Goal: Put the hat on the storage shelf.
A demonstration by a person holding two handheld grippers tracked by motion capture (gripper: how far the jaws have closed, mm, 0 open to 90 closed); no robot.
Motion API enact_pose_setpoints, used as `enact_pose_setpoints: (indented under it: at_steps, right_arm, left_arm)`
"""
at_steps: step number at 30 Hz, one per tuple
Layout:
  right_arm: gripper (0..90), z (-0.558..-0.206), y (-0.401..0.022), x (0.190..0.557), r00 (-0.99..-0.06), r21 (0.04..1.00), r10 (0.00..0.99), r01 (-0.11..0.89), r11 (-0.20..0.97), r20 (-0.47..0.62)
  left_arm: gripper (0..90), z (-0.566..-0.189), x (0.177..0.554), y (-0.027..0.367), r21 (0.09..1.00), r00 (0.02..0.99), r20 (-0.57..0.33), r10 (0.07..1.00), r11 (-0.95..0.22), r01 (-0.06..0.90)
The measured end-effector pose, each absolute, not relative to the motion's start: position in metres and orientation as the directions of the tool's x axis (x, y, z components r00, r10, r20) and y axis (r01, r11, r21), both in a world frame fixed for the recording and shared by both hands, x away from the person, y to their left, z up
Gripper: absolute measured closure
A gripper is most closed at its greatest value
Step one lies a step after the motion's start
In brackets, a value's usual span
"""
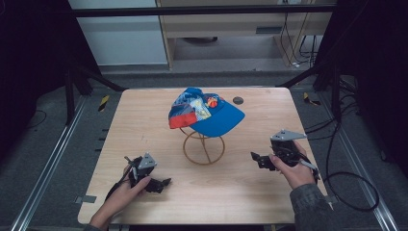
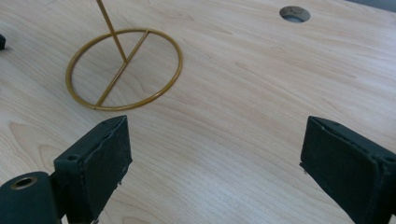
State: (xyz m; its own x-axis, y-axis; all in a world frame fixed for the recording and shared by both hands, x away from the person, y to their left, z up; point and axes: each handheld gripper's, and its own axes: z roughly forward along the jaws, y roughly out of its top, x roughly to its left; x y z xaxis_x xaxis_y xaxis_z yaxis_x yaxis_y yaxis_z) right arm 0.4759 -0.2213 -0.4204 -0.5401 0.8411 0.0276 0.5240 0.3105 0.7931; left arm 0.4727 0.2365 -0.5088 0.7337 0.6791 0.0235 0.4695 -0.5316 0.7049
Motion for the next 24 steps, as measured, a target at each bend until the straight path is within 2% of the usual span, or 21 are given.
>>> enact_pose_setpoints:
  at_steps: [24]
  right_arm:
    - [9.4,-0.464,-0.198,0.472,-0.569,0.753,0.820,0.565,0.337,0.060]
  left_arm:
    - [0.0,-0.509,0.473,0.237,0.705,0.734,0.023,0.679,-0.532,0.469]
